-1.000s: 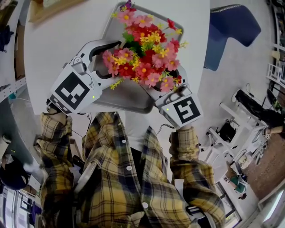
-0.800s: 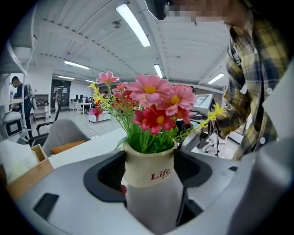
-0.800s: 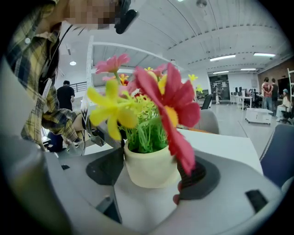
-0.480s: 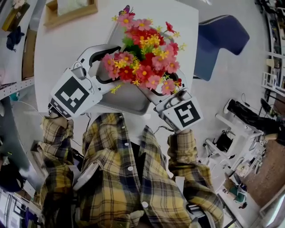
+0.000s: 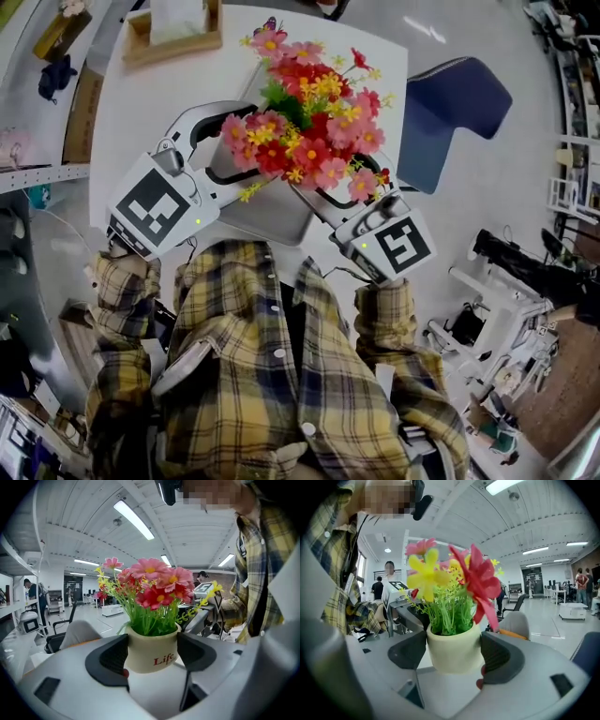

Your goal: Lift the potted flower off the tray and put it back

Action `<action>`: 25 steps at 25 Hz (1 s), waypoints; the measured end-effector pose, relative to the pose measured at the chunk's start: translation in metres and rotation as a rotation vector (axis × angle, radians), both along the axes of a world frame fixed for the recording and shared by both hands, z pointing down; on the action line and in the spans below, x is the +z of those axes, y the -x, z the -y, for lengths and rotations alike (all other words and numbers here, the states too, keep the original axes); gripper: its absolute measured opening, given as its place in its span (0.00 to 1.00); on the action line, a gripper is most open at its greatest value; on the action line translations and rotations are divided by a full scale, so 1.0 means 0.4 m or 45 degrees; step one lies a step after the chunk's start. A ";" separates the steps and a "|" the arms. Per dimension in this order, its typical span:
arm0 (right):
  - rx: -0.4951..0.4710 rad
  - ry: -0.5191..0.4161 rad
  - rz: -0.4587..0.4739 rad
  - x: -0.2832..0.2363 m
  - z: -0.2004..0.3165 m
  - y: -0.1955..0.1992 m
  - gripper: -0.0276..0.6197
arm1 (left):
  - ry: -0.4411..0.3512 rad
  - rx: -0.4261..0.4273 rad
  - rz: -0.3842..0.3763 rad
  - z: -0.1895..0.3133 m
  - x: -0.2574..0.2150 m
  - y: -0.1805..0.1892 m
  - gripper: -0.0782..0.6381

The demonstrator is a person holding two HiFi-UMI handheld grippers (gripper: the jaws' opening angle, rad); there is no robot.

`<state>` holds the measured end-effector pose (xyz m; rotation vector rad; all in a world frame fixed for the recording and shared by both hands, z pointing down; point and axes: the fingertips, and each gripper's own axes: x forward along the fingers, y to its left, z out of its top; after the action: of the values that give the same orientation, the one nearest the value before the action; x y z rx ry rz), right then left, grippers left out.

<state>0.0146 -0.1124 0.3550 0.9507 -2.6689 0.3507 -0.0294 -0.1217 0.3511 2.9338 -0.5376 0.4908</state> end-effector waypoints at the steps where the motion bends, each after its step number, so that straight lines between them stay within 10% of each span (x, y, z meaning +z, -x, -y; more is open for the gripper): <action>1: 0.007 -0.010 0.002 0.003 0.000 -0.004 0.58 | -0.007 0.005 -0.004 0.001 0.003 -0.004 0.58; 25: 0.022 -0.105 0.049 0.064 0.016 -0.025 0.58 | 0.015 -0.036 -0.103 0.004 0.089 -0.032 0.58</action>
<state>0.0247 -0.1188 0.3806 1.0018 -2.7304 0.2678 -0.0164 -0.1235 0.3866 2.9159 -0.5637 0.3691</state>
